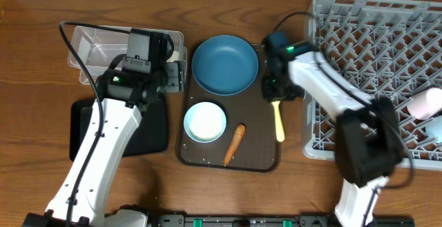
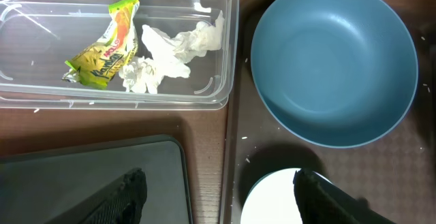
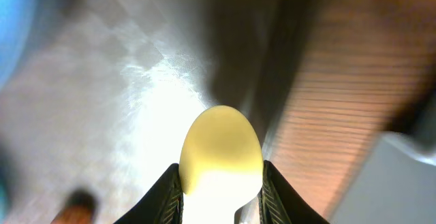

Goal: Sort waste into correct bins and load items into the dishwasher rack
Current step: 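Carry the spoon into the rack and stand it upright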

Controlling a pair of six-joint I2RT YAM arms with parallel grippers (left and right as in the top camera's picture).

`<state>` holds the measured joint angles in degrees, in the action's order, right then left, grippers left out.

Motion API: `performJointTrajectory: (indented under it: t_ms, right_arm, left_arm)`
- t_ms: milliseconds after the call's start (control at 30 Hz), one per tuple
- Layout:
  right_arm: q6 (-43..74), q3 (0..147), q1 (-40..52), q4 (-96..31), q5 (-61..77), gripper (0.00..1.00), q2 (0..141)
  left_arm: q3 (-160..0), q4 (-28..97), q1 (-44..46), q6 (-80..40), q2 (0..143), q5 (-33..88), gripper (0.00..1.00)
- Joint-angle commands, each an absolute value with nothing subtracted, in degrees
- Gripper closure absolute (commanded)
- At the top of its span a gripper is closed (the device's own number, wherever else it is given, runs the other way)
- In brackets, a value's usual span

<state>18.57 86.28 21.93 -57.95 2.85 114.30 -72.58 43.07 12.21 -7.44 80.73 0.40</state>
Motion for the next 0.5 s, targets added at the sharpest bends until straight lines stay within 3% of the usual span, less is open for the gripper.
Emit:
performJointTrajectory:
  t_ms: [0, 233, 467]
  right_arm:
    - [13.23, 86.61, 18.83, -58.28, 6.74, 0.79, 107.04]
    - [8.14, 86.63, 10.66, -58.63, 12.27, 0.80, 96.90]
    - [4.56, 86.41, 3.40, -61.36, 12.03, 0.79, 95.42]
  left_arm:
    - [-72.86, 43.03, 12.19, -6.87, 80.49, -0.51, 0.28]
    - [-72.86, 43.03, 12.19, -6.87, 80.49, -0.51, 0.29]
    - [-72.86, 43.03, 12.19, -6.90, 80.49, -0.51, 0.29]
